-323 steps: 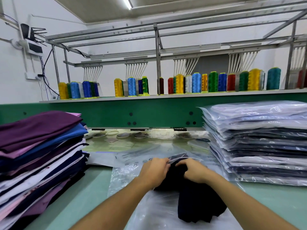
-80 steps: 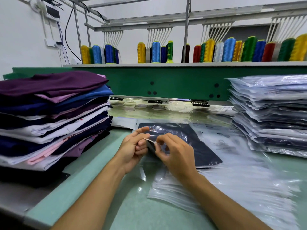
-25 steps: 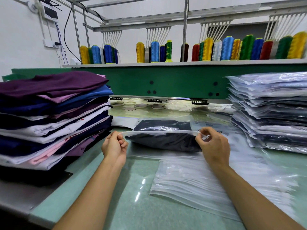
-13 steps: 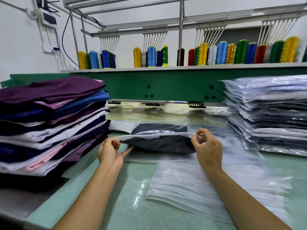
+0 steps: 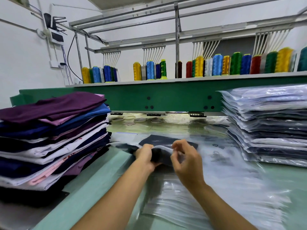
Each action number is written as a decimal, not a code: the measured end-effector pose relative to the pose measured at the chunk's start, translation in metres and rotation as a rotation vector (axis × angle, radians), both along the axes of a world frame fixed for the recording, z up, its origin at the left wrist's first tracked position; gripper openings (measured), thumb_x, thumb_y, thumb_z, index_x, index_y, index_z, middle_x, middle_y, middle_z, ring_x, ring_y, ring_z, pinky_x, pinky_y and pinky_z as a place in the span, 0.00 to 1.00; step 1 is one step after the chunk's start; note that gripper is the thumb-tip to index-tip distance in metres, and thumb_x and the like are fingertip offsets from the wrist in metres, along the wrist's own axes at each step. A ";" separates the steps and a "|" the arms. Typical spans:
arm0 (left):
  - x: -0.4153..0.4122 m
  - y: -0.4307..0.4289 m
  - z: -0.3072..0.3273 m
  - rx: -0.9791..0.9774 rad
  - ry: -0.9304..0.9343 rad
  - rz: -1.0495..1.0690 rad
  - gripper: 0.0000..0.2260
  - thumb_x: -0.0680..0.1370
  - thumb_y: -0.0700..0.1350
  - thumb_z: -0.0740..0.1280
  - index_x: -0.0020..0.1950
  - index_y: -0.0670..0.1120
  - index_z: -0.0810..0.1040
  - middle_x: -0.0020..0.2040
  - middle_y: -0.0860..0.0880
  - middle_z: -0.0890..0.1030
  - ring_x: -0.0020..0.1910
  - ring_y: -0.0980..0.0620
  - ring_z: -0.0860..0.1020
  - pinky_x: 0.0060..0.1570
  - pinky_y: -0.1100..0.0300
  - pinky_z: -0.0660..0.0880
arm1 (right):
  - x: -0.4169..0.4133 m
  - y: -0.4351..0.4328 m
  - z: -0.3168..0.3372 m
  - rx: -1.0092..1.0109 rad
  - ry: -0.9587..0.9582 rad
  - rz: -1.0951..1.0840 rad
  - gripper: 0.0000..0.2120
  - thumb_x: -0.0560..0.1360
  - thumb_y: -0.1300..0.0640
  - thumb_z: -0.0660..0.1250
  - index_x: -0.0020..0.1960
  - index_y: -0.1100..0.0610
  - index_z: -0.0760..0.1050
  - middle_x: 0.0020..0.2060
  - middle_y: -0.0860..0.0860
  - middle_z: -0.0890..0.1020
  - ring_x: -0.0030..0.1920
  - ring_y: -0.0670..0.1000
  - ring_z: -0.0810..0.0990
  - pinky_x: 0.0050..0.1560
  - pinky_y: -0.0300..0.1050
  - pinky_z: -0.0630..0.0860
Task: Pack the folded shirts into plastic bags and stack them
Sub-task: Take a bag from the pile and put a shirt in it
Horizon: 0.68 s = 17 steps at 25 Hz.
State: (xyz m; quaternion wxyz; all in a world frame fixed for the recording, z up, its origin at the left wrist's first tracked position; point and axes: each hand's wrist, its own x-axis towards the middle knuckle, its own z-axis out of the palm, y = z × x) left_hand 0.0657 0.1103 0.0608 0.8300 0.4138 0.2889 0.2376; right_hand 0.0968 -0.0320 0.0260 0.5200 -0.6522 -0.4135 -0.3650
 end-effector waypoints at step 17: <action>0.016 0.007 0.143 0.753 -0.056 -0.078 0.19 0.73 0.28 0.55 0.53 0.46 0.77 0.42 0.42 0.81 0.37 0.46 0.79 0.33 0.54 0.79 | 0.072 -0.024 0.031 -0.157 1.179 0.105 0.23 0.76 0.42 0.65 0.64 0.57 0.77 0.53 0.60 0.81 0.51 0.60 0.80 0.49 0.48 0.71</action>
